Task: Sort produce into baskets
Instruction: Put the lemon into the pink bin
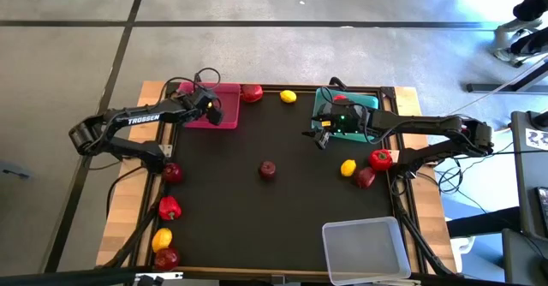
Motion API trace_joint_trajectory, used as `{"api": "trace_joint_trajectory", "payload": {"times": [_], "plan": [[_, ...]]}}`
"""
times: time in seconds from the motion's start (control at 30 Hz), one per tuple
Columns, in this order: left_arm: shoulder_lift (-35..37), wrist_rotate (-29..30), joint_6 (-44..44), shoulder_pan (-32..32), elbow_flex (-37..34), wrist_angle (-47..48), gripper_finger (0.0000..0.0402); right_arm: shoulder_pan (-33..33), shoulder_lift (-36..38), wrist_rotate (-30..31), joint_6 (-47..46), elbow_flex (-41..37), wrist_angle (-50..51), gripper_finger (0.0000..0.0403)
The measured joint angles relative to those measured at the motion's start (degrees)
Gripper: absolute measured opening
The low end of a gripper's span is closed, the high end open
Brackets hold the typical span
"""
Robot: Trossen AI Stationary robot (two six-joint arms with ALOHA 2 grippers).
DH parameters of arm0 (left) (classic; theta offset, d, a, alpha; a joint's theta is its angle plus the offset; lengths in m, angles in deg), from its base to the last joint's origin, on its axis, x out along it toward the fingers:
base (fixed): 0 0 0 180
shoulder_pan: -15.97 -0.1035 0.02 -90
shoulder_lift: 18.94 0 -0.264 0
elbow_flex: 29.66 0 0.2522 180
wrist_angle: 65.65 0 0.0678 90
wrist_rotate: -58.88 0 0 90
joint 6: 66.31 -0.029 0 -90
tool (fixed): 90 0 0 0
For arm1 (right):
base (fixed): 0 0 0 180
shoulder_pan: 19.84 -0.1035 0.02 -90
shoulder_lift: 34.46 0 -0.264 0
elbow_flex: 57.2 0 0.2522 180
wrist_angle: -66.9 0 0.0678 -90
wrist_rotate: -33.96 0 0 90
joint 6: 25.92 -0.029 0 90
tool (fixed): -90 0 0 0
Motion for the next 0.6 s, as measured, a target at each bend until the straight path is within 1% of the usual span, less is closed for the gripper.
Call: {"api": "trace_joint_trajectory", "payload": {"times": [0.1,0.27,0.33,0.43,0.6], "plan": [[0.0,0.1,2.4,0.0,0.0,0.1,0.0267,0.0,0.0,0.0,0.0,0.0,0.0,0.0237],[0.0,0.9,2.8,0.0,0.0,0.8,0.0268,0.0,0.0,0.0,0.0,0.0,0.0,0.0237],[0.0,1.7,2.8,-0.1,0.0,1.5,0.0274,0.0,0.0,0.0,0.0,0.0,0.0,0.0237],[0.0,2.0,3.1,-0.6,0.0,2.1,0.0304,0.0,0.0,0.0,0.0,0.0,0.0,0.0237],[0.0,2.0,3.4,-1.3,0.0,2.3,0.0373,0.0,0.0,0.0,0.0,0.0,0.0,0.0237]]}}
